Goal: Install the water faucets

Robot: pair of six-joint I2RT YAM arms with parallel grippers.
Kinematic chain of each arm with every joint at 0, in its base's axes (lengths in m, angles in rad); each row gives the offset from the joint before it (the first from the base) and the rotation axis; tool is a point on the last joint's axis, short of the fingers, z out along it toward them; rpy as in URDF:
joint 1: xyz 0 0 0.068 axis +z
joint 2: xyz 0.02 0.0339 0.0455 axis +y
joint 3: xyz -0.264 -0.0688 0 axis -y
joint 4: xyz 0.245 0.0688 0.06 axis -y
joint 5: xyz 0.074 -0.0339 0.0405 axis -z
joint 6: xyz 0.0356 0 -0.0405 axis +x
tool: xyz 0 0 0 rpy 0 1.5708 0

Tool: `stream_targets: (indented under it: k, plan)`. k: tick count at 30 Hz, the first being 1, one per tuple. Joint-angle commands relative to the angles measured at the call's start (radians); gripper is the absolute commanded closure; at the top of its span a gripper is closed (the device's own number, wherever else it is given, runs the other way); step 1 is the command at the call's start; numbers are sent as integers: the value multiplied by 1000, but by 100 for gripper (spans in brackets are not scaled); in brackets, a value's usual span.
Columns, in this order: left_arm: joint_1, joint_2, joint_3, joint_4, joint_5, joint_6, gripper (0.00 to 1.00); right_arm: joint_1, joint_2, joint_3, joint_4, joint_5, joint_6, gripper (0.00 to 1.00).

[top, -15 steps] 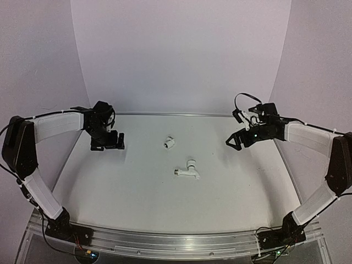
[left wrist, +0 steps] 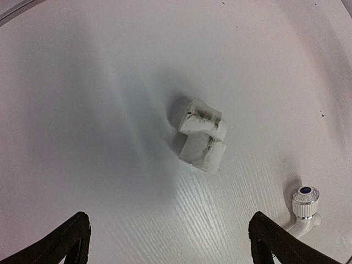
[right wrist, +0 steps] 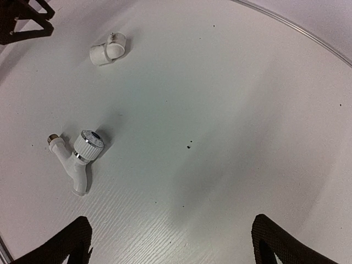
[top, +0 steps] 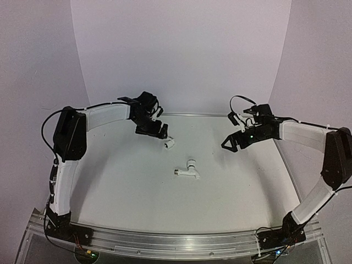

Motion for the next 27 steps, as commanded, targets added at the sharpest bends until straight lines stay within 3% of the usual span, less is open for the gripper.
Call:
stream_targets:
  k: [1, 9, 14, 21, 27]
  plan:
    - [-20, 99, 152, 5, 11, 72, 0, 14, 14, 40, -4, -17, 21, 2]
    - [-34, 245, 311, -38, 63, 105, 1, 14, 13, 34, -5, -10, 26, 2]
    - [-47, 313, 385, -72, 71, 120, 6, 14, 22, 39, -5, -7, 32, 2]
    - [-50, 348, 402, -80, 77, 125, 18, 14, 30, 42, -5, -2, 31, 2]
    - [-51, 337, 375, -94, 46, 133, 41, 14, 39, 47, -6, 1, 29, 2]
